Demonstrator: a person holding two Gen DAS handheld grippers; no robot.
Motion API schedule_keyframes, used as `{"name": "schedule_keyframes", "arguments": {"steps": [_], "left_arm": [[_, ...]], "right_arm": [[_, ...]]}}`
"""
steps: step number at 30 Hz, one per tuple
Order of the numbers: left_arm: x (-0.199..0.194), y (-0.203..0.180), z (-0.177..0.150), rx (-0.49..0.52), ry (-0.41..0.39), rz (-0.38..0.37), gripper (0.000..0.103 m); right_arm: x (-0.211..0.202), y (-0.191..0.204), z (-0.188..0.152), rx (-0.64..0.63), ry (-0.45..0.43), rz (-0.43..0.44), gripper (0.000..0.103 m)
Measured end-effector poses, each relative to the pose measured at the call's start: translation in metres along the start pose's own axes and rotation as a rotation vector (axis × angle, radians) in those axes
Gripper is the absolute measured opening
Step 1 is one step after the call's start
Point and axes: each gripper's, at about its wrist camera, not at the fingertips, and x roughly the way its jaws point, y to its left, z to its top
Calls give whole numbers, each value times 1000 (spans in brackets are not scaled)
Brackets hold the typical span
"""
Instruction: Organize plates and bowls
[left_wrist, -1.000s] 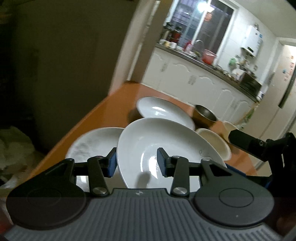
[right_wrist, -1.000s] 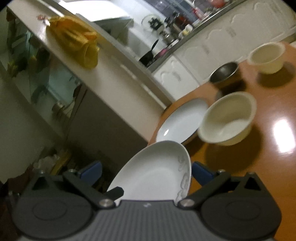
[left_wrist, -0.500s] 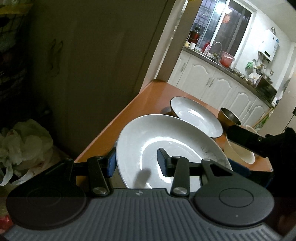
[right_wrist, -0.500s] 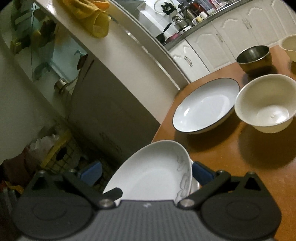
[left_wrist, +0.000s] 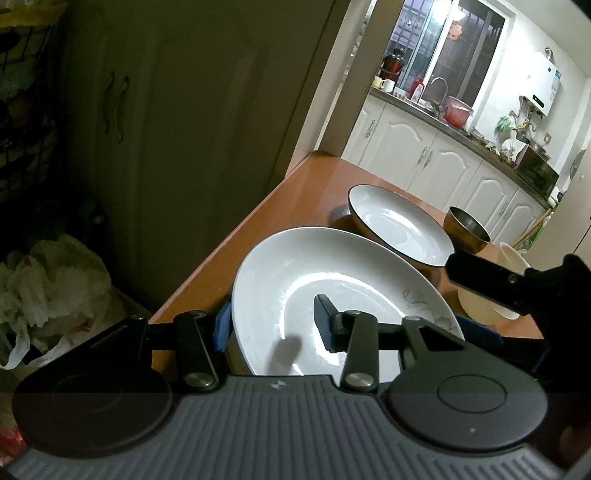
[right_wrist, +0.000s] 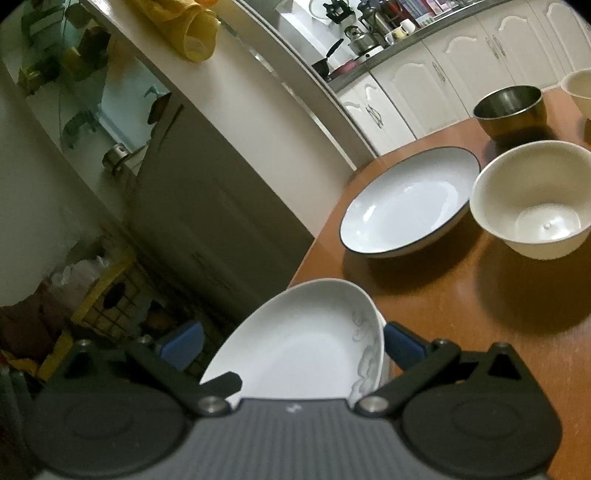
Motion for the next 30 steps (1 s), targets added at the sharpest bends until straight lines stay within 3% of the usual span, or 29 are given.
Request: {"name": "schedule_keyframes", "arguments": {"steps": [9, 14, 22, 27, 30], "left_arm": [[0, -6, -4, 44, -20, 22, 52], [1, -10, -7, 80, -35, 68, 62], [-1, -12, -5, 123, -64, 79, 68], [-1, -14, -5, 131, -58, 74, 78], [-3, -18, -6, 146, -61, 73, 90]], "right_arm": [[2, -4, -3, -5, 5, 10, 103], [2, -4, -3, -7, 11, 22, 103], [-7, -5, -2, -11, -7, 29, 103], [-19, -13, 1, 18, -21, 8, 103], [-25, -18, 1, 28, -21, -17, 103]]}}
